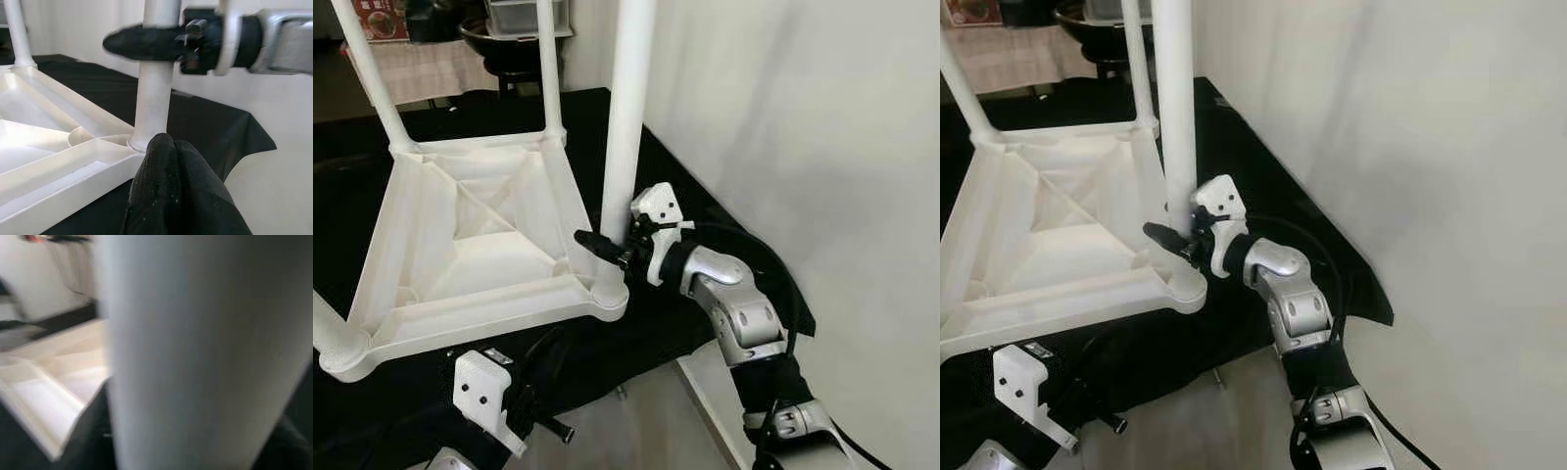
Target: Building children table
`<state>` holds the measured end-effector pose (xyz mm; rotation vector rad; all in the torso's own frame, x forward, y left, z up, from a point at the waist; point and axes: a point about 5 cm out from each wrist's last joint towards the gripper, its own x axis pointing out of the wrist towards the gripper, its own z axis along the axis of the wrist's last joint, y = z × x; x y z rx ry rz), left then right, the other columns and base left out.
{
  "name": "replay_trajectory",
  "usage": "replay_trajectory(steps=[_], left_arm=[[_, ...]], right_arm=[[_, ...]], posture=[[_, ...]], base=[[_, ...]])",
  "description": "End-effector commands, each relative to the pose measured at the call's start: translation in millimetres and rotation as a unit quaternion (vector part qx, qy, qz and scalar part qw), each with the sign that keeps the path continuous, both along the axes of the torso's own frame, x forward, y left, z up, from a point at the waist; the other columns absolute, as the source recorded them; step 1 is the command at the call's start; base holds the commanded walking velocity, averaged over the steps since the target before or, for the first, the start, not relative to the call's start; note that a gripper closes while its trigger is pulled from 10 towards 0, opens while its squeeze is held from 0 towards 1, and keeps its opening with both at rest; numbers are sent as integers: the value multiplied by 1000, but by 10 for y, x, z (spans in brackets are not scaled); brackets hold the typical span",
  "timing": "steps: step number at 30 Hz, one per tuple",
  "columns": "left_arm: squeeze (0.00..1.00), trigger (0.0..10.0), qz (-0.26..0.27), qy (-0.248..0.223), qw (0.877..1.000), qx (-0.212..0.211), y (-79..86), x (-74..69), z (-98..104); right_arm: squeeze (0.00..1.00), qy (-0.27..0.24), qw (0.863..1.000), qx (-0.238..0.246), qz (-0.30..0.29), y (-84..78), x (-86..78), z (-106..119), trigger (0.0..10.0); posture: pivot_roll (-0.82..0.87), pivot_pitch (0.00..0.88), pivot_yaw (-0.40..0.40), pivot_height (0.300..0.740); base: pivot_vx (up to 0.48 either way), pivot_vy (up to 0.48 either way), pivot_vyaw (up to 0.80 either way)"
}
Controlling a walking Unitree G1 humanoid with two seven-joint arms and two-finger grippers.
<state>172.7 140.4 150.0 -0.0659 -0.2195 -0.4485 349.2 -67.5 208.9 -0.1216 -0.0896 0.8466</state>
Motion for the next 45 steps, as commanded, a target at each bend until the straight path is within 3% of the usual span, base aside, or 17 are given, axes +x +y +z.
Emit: replay_trajectory(steps=[1,10,11,14,16,17,20,21,23,26,27,28,29,30,35,39,45], left_arm=[[0,10000,6,17,1000,1,12,-8,-70],[0,10000,14,28,999,5,38,19,-80],[0,10000,44,44,998,8,104,56,-95],[0,10000,67,53,996,8,146,70,-108],[0,10000,126,70,989,15,256,98,-136],[0,10000,126,70,989,15,256,98,-136],[0,10000,239,74,967,53,481,137,-138],[0,10000,239,74,967,53,481,137,-138],[0,10000,279,77,955,68,555,132,-142],[0,10000,284,74,953,75,558,120,-138],[0,10000,287,76,952,75,560,116,-138],[0,10000,295,80,950,68,574,109,-146],[0,10000,300,84,948,62,584,105,-152],[0,10000,305,87,946,59,590,103,-155],[0,10000,326,97,937,76,614,109,-170],[0,10000,328,97,936,79,615,115,-170],[0,10000,323,99,937,82,611,126,-174]], right_arm=[[1000,-3,999,-2,-52,-150,74,-25,10000],[1000,-18,996,2,-87,-288,-32,-12,10000],[1000,-10,997,5,-80,-325,-198,-119,10000],[1000,-4,997,7,-76,-334,-281,-186,10000],[1000,5,997,0,-83,-361,-436,-339,10000],[1000,5,997,0,-83,-361,-436,-339,10000],[1000,23,989,-37,-141,-509,-633,-595,10000],[1000,23,989,-37,-141,-509,-633,-595,10000],[1000,24,978,-66,-195,-625,-665,-657,10000],[1000,30,974,-66,-213,-650,-653,-667,10000],[682,31,974,-68,-214,-636,-648,-665,10000],[137,28,974,-69,-213,-615,-640,-654,10000],[137,25,974,-69,-212,-601,-636,-646,10000],[0,23,974,-70,-212,-592,-640,-638,10000],[0,22,977,-70,-202,-559,-659,-628,10000],[0,24,976,-71,-206,-564,-665,-627,10000],[0,37,968,-110,-224,-676,-681,-663,10000]], posture=[[-99,90,-72,740],[-140,80,-58,740],[-153,77,-55,740],[-158,75,-53,740],[-161,72,-49,740],[-161,72,-49,740],[-159,73,-45,740],[-159,73,-45,740],[-151,75,-39,740],[-141,74,-39,740],[-130,72,-41,740],[-130,72,-41,740],[-130,72,-41,740],[-130,72,-41,740],[-118,72,-43,740],[-119,72,-42,740],[-120,72,-37,740]], base=[[0,0,0],[0,0,0],[0,0,0],[0,0,0],[0,0,0],[0,0,0],[0,0,0],[0,0,0],[0,0,0],[0,0,0],[0,0,0],[0,0,0],[0,0,0],[0,480,0],[0,480,0],[0,480,0],[0,480,0]])
